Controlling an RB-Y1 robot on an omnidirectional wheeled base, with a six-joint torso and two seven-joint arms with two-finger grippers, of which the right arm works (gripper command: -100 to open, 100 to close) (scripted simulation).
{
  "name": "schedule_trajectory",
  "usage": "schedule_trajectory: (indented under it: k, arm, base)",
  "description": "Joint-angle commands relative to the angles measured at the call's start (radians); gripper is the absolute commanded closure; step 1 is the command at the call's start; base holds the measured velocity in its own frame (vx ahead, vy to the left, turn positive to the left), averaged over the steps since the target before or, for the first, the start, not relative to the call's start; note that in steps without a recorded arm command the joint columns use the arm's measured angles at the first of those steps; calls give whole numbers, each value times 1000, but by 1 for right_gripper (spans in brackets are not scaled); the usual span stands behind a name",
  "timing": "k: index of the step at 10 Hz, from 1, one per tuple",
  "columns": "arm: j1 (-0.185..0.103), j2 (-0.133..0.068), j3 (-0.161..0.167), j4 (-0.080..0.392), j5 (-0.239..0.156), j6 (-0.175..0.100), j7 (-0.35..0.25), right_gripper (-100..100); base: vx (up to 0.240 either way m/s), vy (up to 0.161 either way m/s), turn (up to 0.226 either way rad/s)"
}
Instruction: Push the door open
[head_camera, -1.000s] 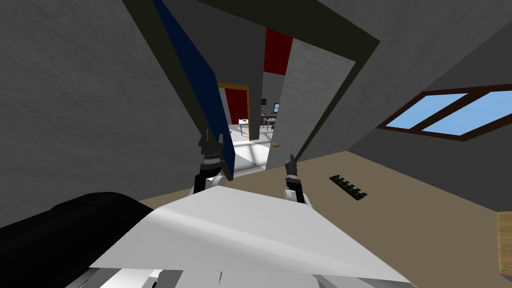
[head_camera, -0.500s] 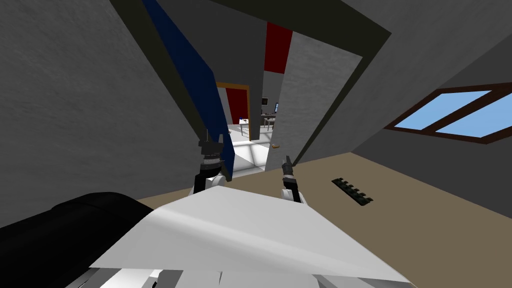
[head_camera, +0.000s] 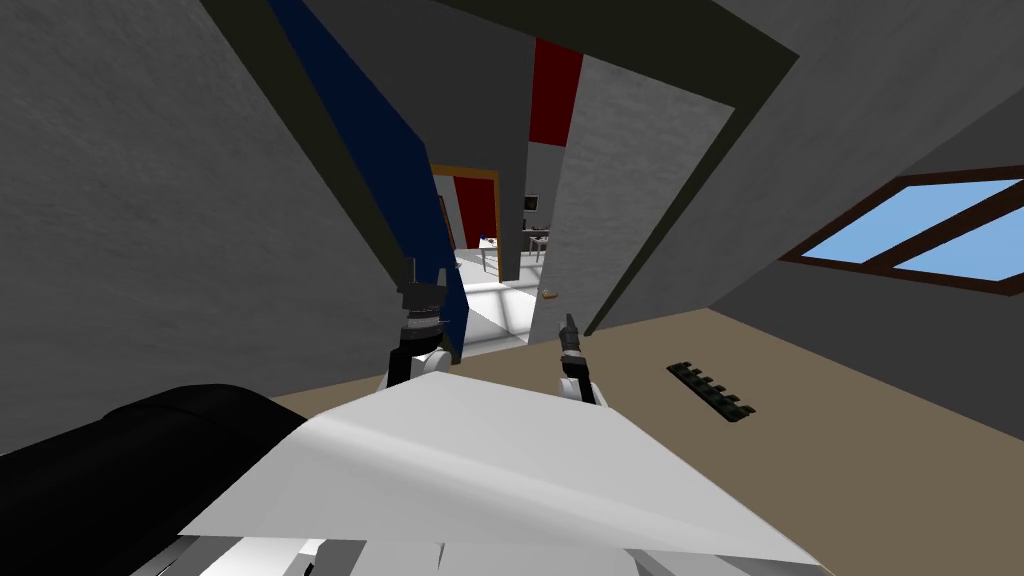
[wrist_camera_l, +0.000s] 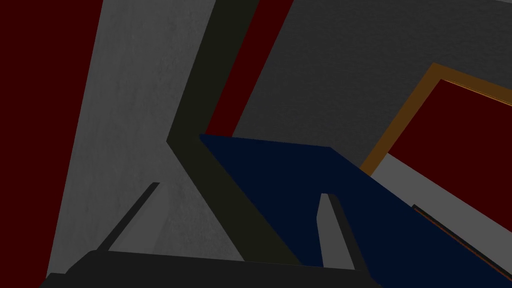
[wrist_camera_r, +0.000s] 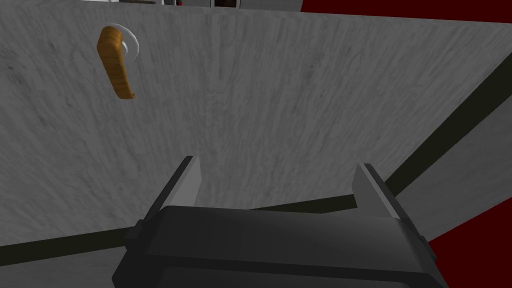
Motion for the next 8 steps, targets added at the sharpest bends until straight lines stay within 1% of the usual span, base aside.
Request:
schedule_trajectory:
  k: [1,4,5,6,8]
  arm:
    - [-14,2,8,42,-2,-9,2,-100]
    - [-53,5,26,139,-9,-31,6,-100]
    - [-66,7,32,166,-11,-38,7,-100]
    - [-66,7,32,175,-11,-38,7,-100]
    - [-92,11,43,239,-16,-52,10,-100]
  base:
    - [47,-53,34]
    - [78,-92,55]
    - [93,-111,47]
    - [64,-73,24]
    - [55,-61,43]
